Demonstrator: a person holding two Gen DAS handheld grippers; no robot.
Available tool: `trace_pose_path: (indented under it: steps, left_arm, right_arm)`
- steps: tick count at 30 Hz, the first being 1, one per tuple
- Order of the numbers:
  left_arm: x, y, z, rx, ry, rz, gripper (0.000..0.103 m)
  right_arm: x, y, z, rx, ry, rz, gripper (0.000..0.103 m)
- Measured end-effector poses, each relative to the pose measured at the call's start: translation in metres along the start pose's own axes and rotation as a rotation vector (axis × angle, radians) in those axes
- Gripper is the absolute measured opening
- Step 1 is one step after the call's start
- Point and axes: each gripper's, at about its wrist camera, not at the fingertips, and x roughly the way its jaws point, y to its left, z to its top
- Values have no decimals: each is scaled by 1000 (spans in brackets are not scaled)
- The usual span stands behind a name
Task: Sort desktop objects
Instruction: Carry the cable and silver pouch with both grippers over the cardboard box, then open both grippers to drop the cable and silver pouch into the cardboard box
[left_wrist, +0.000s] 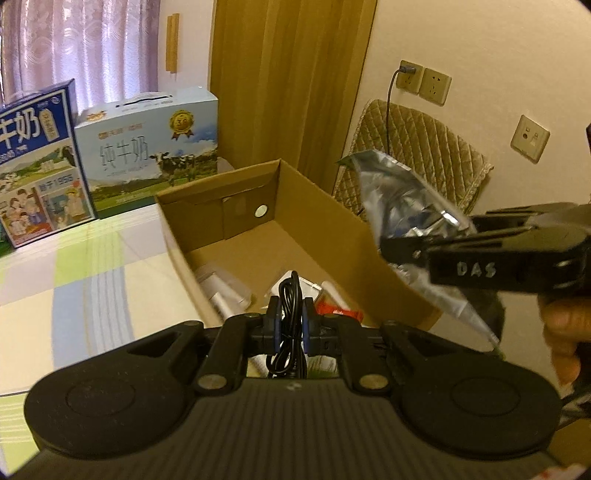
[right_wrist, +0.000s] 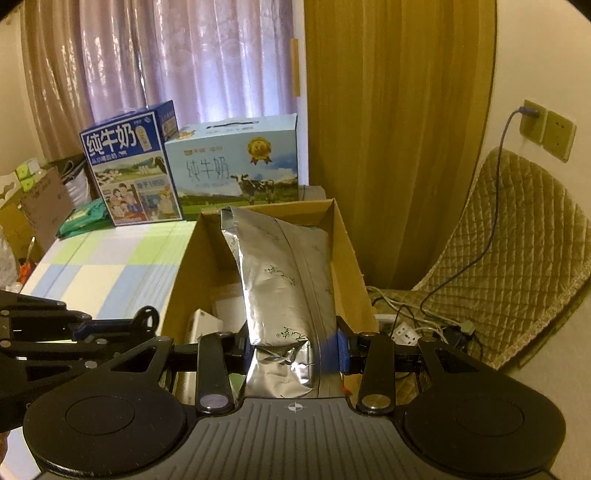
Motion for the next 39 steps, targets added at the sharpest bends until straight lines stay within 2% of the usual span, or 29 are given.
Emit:
trace_pose_path:
  steps: [17, 18, 20, 39]
  left_arm:
    - [50, 9, 19, -62, 13, -48, 8]
    - [51, 10, 20, -70, 4, -52, 8]
    - [52, 13, 22, -75, -8, -40, 20]
    - [31, 42, 11, -74, -25, 40, 21]
  right_arm:
    - [49, -17, 11, -15, 46, -4, 38]
    - [51, -18, 11, -15, 46, -4, 38]
    - [54, -19, 12, -13, 48, -4, 38]
    - [60, -10, 12, -28, 54, 8, 38]
